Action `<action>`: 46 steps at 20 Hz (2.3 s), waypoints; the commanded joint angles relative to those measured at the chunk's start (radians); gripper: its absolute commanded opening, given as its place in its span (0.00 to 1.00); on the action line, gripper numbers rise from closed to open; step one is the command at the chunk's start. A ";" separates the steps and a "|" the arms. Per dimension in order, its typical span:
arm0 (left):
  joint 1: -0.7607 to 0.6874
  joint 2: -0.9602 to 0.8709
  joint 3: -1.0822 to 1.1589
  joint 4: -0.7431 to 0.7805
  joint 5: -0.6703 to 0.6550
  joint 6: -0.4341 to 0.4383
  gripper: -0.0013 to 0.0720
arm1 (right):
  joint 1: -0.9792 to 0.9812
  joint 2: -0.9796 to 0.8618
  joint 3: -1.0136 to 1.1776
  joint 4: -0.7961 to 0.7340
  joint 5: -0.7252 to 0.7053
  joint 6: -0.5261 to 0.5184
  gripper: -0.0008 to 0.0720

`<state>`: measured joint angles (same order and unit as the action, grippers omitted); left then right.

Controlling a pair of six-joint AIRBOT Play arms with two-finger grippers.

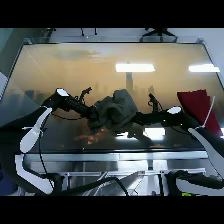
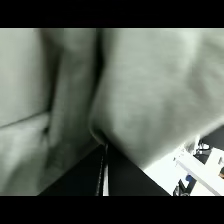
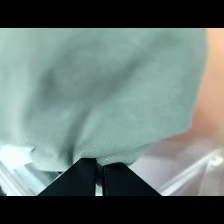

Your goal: Fold the shirts.

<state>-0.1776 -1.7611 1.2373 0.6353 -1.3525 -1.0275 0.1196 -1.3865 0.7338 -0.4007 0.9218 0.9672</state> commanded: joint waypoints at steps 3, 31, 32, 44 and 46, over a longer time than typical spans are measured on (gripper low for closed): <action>0.031 0.106 0.003 0.062 -0.011 -0.007 0.05 | -0.030 0.079 0.019 -0.069 0.048 0.016 0.05; -0.055 0.488 0.196 0.242 -0.029 -0.022 0.05 | -0.180 0.416 0.280 0.043 0.430 0.027 0.04; -0.053 0.555 0.243 0.187 -0.034 -0.033 0.05 | -0.195 0.482 0.338 0.076 0.458 0.027 0.04; -0.135 0.824 0.758 0.522 0.027 -0.210 0.05 | -0.205 0.810 0.739 -0.234 0.209 0.160 0.04; -0.120 0.669 0.785 0.514 0.021 -0.174 0.05 | -0.203 0.684 0.719 -0.193 0.260 0.159 0.05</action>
<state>-0.3058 -0.9653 1.9667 1.0702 -1.3361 -1.2163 -0.0845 -0.6064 1.4532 -0.5560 1.1778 1.0935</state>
